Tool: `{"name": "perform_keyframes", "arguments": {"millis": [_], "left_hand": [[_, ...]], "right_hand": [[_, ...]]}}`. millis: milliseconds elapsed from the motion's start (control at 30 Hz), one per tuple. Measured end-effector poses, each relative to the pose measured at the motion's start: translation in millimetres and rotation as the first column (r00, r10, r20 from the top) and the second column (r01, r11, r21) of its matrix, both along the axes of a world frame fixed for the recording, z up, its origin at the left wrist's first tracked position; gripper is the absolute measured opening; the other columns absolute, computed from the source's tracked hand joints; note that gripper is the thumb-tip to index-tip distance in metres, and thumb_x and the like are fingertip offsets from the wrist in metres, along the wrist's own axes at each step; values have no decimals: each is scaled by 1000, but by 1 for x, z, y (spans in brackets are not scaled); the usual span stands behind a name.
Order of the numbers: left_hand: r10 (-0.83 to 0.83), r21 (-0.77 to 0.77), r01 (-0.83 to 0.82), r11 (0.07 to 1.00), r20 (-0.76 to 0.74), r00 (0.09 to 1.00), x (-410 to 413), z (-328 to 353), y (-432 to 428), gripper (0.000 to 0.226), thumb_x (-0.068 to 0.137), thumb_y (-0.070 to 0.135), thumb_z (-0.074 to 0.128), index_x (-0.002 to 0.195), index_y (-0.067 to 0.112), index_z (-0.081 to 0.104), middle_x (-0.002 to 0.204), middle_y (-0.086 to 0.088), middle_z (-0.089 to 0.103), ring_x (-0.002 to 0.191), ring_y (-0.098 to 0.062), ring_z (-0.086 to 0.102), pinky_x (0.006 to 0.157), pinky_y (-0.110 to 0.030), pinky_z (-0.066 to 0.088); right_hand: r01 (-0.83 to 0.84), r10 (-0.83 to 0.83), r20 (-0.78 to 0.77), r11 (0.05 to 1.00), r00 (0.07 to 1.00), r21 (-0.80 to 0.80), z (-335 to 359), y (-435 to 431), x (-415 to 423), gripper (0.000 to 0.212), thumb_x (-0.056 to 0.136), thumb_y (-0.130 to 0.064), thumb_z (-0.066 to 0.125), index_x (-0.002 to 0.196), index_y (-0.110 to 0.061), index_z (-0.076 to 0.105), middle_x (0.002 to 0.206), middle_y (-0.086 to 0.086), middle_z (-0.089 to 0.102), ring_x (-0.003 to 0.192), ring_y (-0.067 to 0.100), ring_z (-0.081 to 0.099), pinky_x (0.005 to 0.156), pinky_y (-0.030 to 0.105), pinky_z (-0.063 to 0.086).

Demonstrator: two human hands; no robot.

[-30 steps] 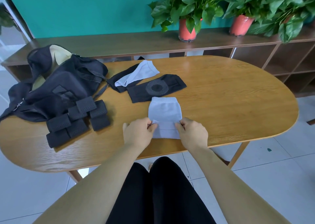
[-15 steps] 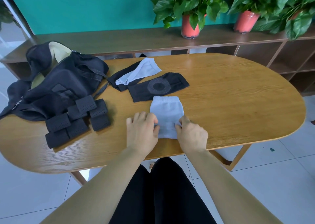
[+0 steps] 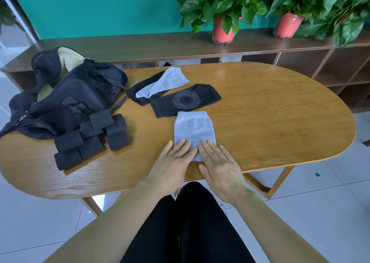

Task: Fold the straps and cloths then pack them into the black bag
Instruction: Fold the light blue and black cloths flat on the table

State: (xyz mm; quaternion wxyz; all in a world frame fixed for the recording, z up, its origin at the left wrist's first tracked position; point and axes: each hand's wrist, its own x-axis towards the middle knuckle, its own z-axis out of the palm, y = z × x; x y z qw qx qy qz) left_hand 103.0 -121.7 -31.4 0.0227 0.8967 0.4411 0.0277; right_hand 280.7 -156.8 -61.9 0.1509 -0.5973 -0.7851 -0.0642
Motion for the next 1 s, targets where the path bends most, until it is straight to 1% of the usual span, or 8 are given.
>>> {"name": "perform_keyframes", "arguments": {"millis": [200,300,367,500,600,767,867,1000], "left_hand": [[-24,6,25,1000,-29,999,-7,3,9,49,104,24,22,152,28,12,160,7,5,147,-8,-5,117,-41,-14],[8,85,-3,996,-54,998,-15,5,13,49,101,29,25,149,29,26,159,7,16,148,-12,3,115,-47,-11],[66,141,-58,988,-50,997,-19,10,17,57,93,40,14,142,32,41,155,5,29,145,-17,15,110,-46,-3],[125,189,-114,975,-48,991,-22,18,26,64,88,53,8,124,37,58,136,6,45,127,-20,33,94,-41,14],[173,196,-155,968,-78,982,-23,21,32,51,93,55,22,125,36,56,137,4,42,126,-22,31,91,-39,13],[183,182,-167,969,-78,980,-24,25,38,37,97,41,39,131,33,53,147,3,30,131,-23,25,93,-38,12],[191,194,-193,962,26,981,-9,30,34,32,98,29,39,125,28,56,145,3,36,126,-22,34,97,-38,15],[246,156,-249,956,40,968,23,28,21,23,95,24,39,109,22,57,118,4,54,106,-20,48,86,-34,23]], "right_hand": [[-26,17,-93,994,996,-104,13,2,4,60,101,-41,14,131,-10,56,138,6,53,130,19,47,109,37,30],[-62,41,-186,992,982,-107,23,2,5,51,95,-37,25,120,-16,64,133,1,58,125,15,52,103,30,31],[-80,57,-213,992,975,-100,28,0,1,48,92,-37,26,105,-20,69,127,-4,63,117,13,57,94,27,29],[-152,118,-260,982,958,-115,29,-2,-17,42,88,-32,32,94,-20,71,121,-1,66,94,26,59,84,38,42],[-213,167,-335,971,927,-107,32,-1,-30,38,85,-27,36,91,-17,72,106,-3,71,84,27,58,80,39,46],[-155,126,-421,987,898,-34,43,14,-20,29,79,-11,48,93,-15,73,92,-1,72,88,24,62,83,38,47],[-1,4,-307,1000,952,9,45,33,4,37,74,-3,48,98,-14,74,111,5,70,105,27,62,87,36,43],[67,-80,-87,988,993,-140,49,46,23,43,83,1,48,118,-17,66,132,3,57,129,23,42,96,30,27]]}}
